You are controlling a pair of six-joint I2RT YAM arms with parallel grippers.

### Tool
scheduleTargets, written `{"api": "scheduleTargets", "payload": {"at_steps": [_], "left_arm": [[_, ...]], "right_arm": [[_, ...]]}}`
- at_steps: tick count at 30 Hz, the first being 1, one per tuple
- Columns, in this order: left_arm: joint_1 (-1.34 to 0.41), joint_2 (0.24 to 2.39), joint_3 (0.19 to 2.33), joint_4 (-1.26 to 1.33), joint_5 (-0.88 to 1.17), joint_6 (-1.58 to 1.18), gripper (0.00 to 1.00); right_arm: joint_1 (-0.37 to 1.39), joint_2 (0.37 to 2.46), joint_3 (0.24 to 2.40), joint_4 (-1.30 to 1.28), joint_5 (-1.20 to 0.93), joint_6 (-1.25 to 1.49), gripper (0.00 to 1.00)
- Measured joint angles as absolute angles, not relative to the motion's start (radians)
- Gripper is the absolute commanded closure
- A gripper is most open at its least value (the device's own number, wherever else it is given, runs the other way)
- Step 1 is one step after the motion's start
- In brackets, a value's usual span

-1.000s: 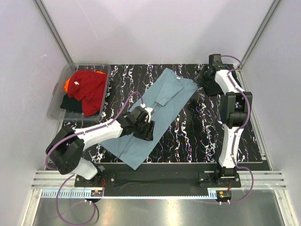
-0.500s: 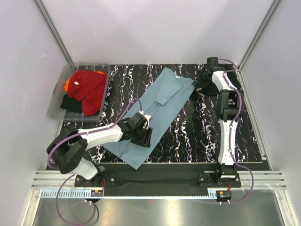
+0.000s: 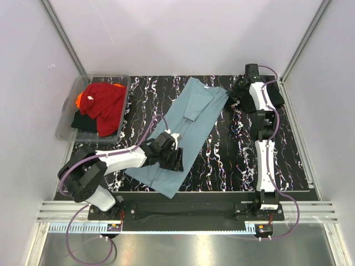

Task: Fold and stack the t-shirts
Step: Fold the tshirt

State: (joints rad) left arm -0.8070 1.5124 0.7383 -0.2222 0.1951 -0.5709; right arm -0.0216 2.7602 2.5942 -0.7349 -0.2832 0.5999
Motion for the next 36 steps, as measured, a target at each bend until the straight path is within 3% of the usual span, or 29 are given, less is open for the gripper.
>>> {"api": "scheduleTargets", "payload": {"at_steps": [4,11,15,23,27,31,36], "left_arm": [[-0.831,1.53,0.758,-0.212,0.247,-0.619,0.44],[-0.841,1.519,0.934,-0.398,0.236,-0.566,0.44],[-0.78,1.441,1.025,-0.478,0.215,-0.488,0.43],[-0.616,1.308,0.996,-0.596,0.167,-0.396,0.44],[-0.616,1.317,0.945,-0.624,0.165,-0.368,0.52],[-0.616,1.377,0.938,-0.631,0.154,-0.351,0.62],[-0.614,1.475,0.945,-0.633,0.138,-0.352,0.62]], "right_arm": [[-0.024,2.8,2.67,-0.737,-0.279,0.583,0.67],[-0.027,2.78,2.645,-0.724,-0.274,0.573,0.53],[-0.03,2.679,2.506,-0.726,-0.271,0.581,0.52],[-0.001,2.37,2.096,-0.712,-0.246,0.591,0.47],[0.039,2.253,1.908,-0.663,-0.249,0.599,0.48],[0.062,2.218,1.784,-0.596,-0.264,0.591,0.5],[0.056,2.257,1.769,-0.531,-0.286,0.569,0.52]]}}
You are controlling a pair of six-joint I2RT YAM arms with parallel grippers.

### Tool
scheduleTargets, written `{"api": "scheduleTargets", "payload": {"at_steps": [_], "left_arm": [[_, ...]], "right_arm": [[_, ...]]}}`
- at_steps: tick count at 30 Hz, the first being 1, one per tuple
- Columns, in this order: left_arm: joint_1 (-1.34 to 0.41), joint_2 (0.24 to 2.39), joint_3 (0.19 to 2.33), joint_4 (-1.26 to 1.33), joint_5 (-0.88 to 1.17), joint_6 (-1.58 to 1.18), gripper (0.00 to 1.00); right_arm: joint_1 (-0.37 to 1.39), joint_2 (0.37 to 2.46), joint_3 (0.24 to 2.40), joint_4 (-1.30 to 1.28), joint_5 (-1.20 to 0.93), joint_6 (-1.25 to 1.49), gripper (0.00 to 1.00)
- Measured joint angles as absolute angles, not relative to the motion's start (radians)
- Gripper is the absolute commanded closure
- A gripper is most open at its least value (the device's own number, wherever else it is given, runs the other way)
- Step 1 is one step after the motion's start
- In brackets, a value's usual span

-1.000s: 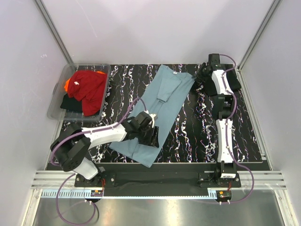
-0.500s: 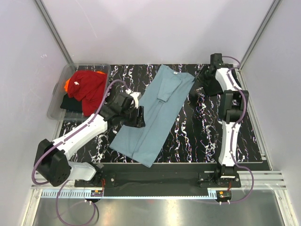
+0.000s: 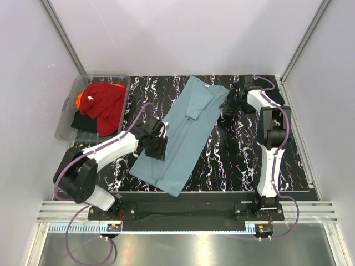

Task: Fold and stack the t-shirts
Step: Fold the tshirt

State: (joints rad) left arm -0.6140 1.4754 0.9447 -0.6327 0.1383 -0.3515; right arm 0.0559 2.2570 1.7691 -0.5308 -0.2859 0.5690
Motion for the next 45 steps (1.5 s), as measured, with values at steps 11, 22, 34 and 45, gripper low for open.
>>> {"api": "scheduleTargets", "payload": {"at_steps": [11,22,34,45], "left_arm": [[-0.614,1.609,0.981,-0.601,0.111,-0.355,0.61],[-0.614,1.656,0.947,-0.537,0.122,-0.39,0.91],[-0.651,1.662,0.934,-0.466,0.185,-0.479,1.0],[-0.703,1.712,0.982,-0.45,0.198,-0.582,1.0]], "right_arm": [[0.047,2.369,1.895,-0.471,-0.274,0.553,0.52],[-0.014,2.481,2.071,-0.464,-0.23,0.553,0.6],[-0.076,2.735,2.461,-0.464,-0.332,0.571,0.69],[-0.071,2.796,2.556,-0.467,-0.363,0.585,0.65]]}}
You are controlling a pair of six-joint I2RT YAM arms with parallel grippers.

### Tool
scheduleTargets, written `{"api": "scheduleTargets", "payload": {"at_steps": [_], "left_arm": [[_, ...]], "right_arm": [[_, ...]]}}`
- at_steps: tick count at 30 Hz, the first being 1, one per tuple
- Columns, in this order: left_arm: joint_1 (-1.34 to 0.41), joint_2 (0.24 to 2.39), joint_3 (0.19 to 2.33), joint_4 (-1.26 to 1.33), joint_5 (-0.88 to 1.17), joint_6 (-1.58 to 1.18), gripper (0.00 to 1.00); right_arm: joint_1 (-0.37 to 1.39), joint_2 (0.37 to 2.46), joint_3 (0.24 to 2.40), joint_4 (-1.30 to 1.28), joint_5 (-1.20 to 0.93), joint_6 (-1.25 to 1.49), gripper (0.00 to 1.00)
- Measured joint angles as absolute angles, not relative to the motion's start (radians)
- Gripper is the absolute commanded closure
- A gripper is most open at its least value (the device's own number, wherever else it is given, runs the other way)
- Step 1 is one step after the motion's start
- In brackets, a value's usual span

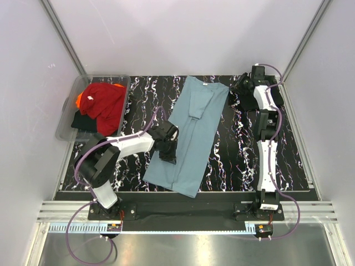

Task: Fold and stack the t-shirts
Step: Fold the tshirt

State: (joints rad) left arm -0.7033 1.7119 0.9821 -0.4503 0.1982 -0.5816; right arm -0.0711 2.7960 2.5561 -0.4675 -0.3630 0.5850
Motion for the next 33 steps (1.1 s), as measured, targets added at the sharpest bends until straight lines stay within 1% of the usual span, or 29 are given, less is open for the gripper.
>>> {"api": "scheduleTargets", "payload": {"at_steps": [6,14,15,16,19,24,28,29,33], "left_arm": [[-0.749,1.713,0.984,-0.422,0.193,-0.626,1.0],[-0.776,1.724,1.015,-0.399,0.193,-0.646,1.0],[-0.782,1.724,1.015,-0.4,0.187,-0.648,0.98],[-0.787,1.724,1.015,-0.399,0.183,-0.648,0.89],[-0.799,1.723,1.012,-0.401,0.15,-0.648,0.82],[-0.803,1.701,0.985,-0.43,0.09,-0.637,0.79],[-0.803,1.66,0.972,-0.447,0.078,-0.623,0.76],[-0.803,1.649,0.969,-0.451,0.078,-0.62,0.75],[-0.804,1.567,0.951,-0.463,0.112,-0.583,0.59]], "right_arm": [[-0.071,2.763,2.504,-0.468,-0.397,0.59,0.59],[-0.066,2.555,2.284,-0.527,-0.381,0.604,0.55],[-0.065,2.516,2.249,-0.53,-0.375,0.605,0.54],[-0.065,2.479,2.219,-0.538,-0.371,0.606,0.54],[-0.063,2.357,2.112,-0.552,-0.348,0.607,0.54],[-0.053,2.171,1.906,-0.568,-0.329,0.606,0.53],[-0.029,2.064,1.755,-0.57,-0.321,0.606,0.53],[-0.019,2.043,1.717,-0.574,-0.32,0.606,0.53],[0.037,1.983,1.576,-0.572,-0.316,0.601,0.52]]}}
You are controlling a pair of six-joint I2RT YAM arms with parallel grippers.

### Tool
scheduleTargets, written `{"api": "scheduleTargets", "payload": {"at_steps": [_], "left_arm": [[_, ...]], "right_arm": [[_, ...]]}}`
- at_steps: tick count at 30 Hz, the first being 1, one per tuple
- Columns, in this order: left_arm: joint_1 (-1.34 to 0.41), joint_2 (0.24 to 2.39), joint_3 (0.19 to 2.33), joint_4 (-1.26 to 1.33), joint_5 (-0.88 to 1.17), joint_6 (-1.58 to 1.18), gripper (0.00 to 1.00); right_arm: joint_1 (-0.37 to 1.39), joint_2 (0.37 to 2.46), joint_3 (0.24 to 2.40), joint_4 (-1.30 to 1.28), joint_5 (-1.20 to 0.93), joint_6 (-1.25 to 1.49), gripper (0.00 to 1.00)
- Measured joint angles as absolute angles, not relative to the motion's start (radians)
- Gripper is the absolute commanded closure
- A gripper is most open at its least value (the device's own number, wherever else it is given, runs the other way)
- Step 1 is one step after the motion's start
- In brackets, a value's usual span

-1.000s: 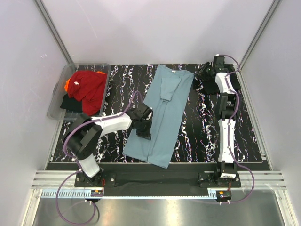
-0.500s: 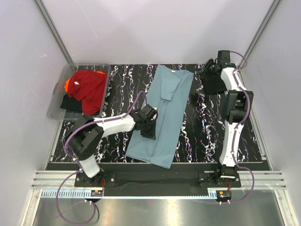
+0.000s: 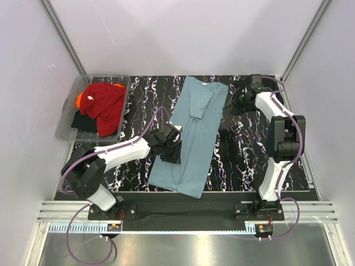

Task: Fold and stack the t-shirts
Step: Fold the tshirt

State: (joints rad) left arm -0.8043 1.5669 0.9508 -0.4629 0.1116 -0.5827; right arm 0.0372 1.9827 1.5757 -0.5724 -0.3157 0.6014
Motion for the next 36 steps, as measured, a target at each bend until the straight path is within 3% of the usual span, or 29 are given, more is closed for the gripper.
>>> {"api": "scheduleTargets", "payload": {"at_steps": [8,27,36], "left_arm": [[-0.824,1.468,0.944,-0.419,0.261,-0.501,0.53],[-0.851,1.567,0.841,-0.297,0.369,-0.542,0.52],[-0.88,1.591,0.801,-0.269,0.379,-0.577,0.61]], "right_arm": [[0.116,1.965,1.391,-0.553,-0.347,0.595,0.53],[0.18,1.884,1.269,-0.463,-0.332,0.618,0.53],[0.18,1.857,1.241,-0.449,-0.332,0.618,0.53]]}}
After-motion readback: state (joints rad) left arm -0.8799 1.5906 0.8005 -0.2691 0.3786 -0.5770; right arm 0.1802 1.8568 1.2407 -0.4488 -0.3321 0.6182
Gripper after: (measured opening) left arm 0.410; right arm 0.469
